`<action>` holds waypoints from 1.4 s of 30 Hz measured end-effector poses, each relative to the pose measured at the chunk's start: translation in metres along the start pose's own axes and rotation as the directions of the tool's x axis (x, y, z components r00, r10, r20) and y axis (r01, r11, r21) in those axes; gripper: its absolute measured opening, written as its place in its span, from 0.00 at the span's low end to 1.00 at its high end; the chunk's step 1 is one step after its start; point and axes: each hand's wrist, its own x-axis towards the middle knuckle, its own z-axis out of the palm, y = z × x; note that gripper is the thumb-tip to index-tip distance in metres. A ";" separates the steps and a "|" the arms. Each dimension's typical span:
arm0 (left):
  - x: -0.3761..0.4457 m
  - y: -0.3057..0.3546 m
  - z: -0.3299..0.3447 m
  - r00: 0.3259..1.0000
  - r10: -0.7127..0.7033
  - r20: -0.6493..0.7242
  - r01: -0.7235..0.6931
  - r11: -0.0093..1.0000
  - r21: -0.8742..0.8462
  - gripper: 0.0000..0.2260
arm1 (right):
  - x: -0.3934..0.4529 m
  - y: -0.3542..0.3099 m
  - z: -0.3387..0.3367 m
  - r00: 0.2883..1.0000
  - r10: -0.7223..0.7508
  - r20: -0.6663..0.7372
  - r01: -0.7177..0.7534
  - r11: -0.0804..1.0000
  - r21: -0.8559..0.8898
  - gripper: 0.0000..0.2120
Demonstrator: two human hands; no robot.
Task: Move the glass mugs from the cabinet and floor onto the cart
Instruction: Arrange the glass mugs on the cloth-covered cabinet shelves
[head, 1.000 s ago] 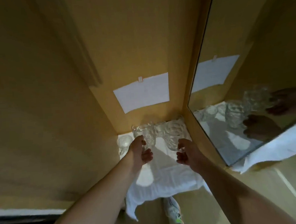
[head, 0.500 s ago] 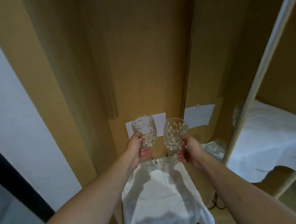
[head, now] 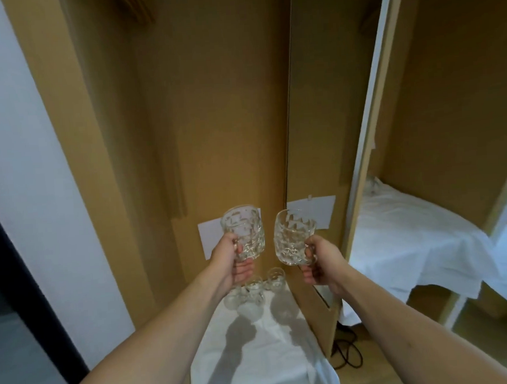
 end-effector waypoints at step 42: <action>-0.080 -0.091 0.438 0.970 -0.086 0.226 0.044 0.982 0.185 0.12 | -0.050 -0.018 -0.434 0.938 0.104 -0.330 -0.103 0.994 0.022 0.17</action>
